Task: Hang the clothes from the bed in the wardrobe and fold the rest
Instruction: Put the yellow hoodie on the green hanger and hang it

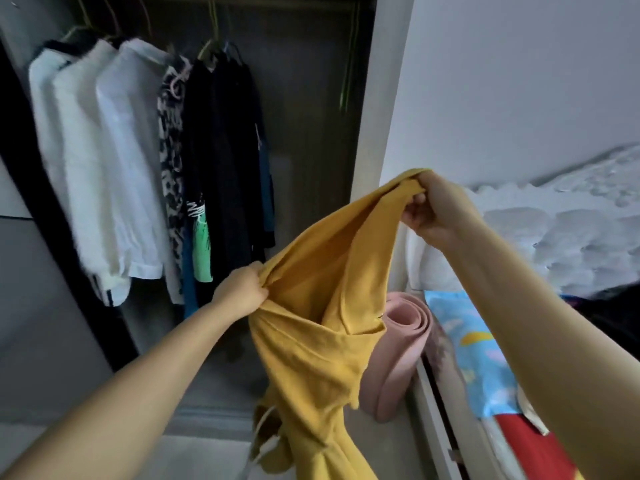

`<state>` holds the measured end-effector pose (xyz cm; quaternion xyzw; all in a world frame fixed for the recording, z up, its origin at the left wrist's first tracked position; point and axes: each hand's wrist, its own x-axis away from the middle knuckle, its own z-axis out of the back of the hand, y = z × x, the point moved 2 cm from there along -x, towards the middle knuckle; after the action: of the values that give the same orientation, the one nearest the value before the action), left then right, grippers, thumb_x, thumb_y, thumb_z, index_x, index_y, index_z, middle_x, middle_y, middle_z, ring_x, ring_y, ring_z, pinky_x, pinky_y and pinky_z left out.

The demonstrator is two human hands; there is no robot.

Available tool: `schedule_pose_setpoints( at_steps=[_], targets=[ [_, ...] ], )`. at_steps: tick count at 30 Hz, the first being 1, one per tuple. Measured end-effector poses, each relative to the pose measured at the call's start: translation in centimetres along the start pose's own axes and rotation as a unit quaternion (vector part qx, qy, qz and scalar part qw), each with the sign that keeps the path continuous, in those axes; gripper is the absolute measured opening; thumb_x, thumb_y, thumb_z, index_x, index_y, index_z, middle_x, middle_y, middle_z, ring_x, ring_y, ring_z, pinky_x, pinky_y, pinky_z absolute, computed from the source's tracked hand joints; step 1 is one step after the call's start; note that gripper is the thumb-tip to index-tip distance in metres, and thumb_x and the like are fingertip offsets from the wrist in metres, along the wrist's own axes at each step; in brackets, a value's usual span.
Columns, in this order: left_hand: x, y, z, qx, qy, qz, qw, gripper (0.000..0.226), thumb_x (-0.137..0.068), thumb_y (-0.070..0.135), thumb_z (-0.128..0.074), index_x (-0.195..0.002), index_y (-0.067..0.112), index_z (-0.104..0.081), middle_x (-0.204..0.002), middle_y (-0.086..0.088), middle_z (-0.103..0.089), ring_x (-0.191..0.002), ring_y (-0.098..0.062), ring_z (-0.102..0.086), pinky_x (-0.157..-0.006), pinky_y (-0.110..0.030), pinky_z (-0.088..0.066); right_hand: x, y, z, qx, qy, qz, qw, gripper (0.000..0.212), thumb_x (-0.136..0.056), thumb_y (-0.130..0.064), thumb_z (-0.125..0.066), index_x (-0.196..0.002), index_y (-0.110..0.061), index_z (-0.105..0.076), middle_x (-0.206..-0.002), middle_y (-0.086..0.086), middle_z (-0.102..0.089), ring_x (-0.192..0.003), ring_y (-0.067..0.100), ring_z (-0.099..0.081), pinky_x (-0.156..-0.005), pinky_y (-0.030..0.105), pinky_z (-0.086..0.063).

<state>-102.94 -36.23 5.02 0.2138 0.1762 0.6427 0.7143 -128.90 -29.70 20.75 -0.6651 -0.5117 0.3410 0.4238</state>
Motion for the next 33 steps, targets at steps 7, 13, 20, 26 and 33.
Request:
schedule_pose_setpoints(
  at_steps=[7,13,20,26,33],
  targets=[
    [-0.5,-1.6,3.4,0.425,-0.011,0.165,0.890,0.020,-0.096,0.004,-0.041,-0.095,0.013,-0.059,-0.086,-0.010,-0.063,-0.079,-0.022,-0.062,-0.064,-0.038,-0.055,-1.4,3.1,-2.6,0.254,0.035,0.081,0.963,0.025,-0.101,-0.025,-0.043,-0.079,-0.018,-0.054,-0.077,0.004,-0.058,-0.075,0.015,-0.060,-0.073,0.027,-0.054],
    [0.1,5.1,7.3,0.578,-0.039,0.078,0.812,0.023,-0.095,0.003,-0.041,-0.087,0.012,-0.061,-0.082,-0.008,-0.065,-0.076,-0.020,-0.064,-0.058,-0.035,-0.054,-1.4,12.5,-3.9,0.328,-0.296,-0.054,0.896,0.054,-0.080,-0.044,-0.068,-0.129,-0.033,-0.047,-0.119,-0.003,-0.058,-0.110,0.015,-0.059,-0.086,0.029,-0.052],
    [0.5,4.5,9.2,0.599,-0.239,-0.112,0.756,0.026,-0.096,0.022,-0.052,-0.121,0.019,-0.055,-0.124,-0.009,-0.058,-0.118,-0.024,-0.056,-0.096,-0.041,-0.049,-1.4,14.3,-9.6,0.273,-0.059,0.123,0.952,0.010,-0.098,-0.032,-0.051,-0.106,-0.027,-0.055,-0.099,-0.003,-0.066,-0.086,0.007,-0.068,-0.082,0.027,-0.057],
    [2.6,-14.7,-3.4,0.613,-0.364,0.256,0.653,0.087,-0.087,0.070,-0.032,-0.125,-0.005,-0.051,-0.118,-0.029,-0.061,-0.099,-0.039,-0.065,-0.093,-0.053,-0.049,-1.3,9.1,-9.8,0.038,0.107,0.114,0.987,0.026,-0.088,-0.018,-0.061,-0.113,-0.013,-0.057,-0.093,0.005,-0.070,-0.080,0.017,-0.070,-0.072,0.033,-0.057],
    [2.0,-13.4,-8.4,0.822,-0.295,0.229,0.430,0.078,-0.057,0.036,-0.088,-0.122,0.011,-0.054,-0.119,-0.021,-0.061,-0.109,-0.040,-0.061,-0.085,-0.056,-0.051,4.2,7.6,-6.8,-0.047,0.015,0.076,0.996,0.014,-0.074,-0.022,-0.067,-0.078,-0.010,-0.063,-0.062,0.003,-0.066,-0.058,0.015,-0.065,-0.057,0.023,-0.054]
  ],
)
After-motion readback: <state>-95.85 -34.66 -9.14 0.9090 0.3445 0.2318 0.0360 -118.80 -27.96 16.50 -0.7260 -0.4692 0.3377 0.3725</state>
